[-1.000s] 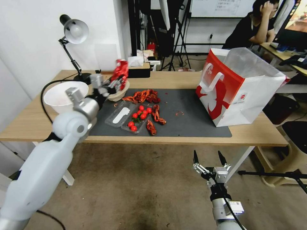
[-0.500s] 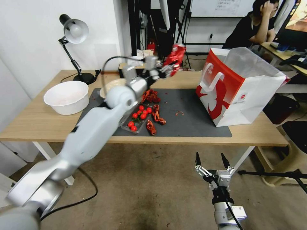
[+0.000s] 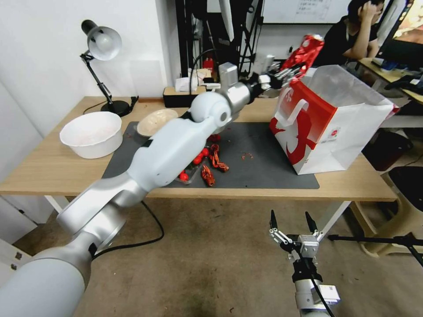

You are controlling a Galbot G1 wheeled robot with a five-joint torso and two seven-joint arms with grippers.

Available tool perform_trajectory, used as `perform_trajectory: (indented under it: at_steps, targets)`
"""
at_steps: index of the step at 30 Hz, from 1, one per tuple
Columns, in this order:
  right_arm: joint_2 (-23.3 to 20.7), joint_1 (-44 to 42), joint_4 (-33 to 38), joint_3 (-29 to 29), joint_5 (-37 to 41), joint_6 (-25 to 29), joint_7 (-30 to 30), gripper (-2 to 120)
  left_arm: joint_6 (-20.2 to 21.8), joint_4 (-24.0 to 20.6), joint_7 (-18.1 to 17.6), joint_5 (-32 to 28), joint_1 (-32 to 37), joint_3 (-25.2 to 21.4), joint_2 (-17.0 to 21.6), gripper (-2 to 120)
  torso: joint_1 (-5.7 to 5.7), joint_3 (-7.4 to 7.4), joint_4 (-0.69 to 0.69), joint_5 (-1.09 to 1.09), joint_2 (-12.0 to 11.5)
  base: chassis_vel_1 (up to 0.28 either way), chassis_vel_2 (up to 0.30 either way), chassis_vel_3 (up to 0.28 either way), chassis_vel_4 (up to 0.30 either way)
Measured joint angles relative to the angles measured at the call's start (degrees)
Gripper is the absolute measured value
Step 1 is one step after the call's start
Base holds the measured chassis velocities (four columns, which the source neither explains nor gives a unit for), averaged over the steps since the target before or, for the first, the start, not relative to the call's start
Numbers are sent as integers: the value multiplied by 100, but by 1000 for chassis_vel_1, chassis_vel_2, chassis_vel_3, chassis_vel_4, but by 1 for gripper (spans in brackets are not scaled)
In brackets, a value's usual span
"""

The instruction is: Pick up the trash from the table and place it into the takeout bag.

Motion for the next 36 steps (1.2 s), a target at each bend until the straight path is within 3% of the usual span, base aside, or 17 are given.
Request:
perform_trajectory:
  at_steps: [3, 7, 15, 19, 23, 36]
  targets:
    - [-25, 26, -22, -21, 1, 0, 0, 100, -30, 171, 17, 83, -159, 138, -116, 26, 0, 0, 1, -1, 0, 0, 0, 0, 0]
    - [-56, 51, -61, -36, 8, -1, 0, 100, -171, 899, -8, 598, -562, 462, -566, 26, 0, 0, -1, 0, 0, 0, 0, 0, 0]
    - [-64, 118, -170, -108, 17, -13, -2, 100, -506, 1765, 222, 599, -1092, 830, -1048, 26, -1, 0, -2, 0, 0, 0, 0, 0, 0]
    - [-64, 120, -178, -110, 17, -13, -3, 100, -521, 1784, 229, 602, -1172, 1053, -1064, 26, -2, -1, 1, -1, 0, 0, 0, 0, 0]
    - [-66, 118, -190, -109, 17, -10, -3, 100, -520, 1835, 166, 985, -1143, 1306, -1056, 26, -1, -1, 0, -1, 0, 0, 0, 0, 0]
    - [-55, 102, -230, -115, 17, 39, -4, 100, -482, 1613, -116, 1240, -926, 1205, -987, 71, -1, 0, 0, -2, 0, 0, 0, 0, 0]
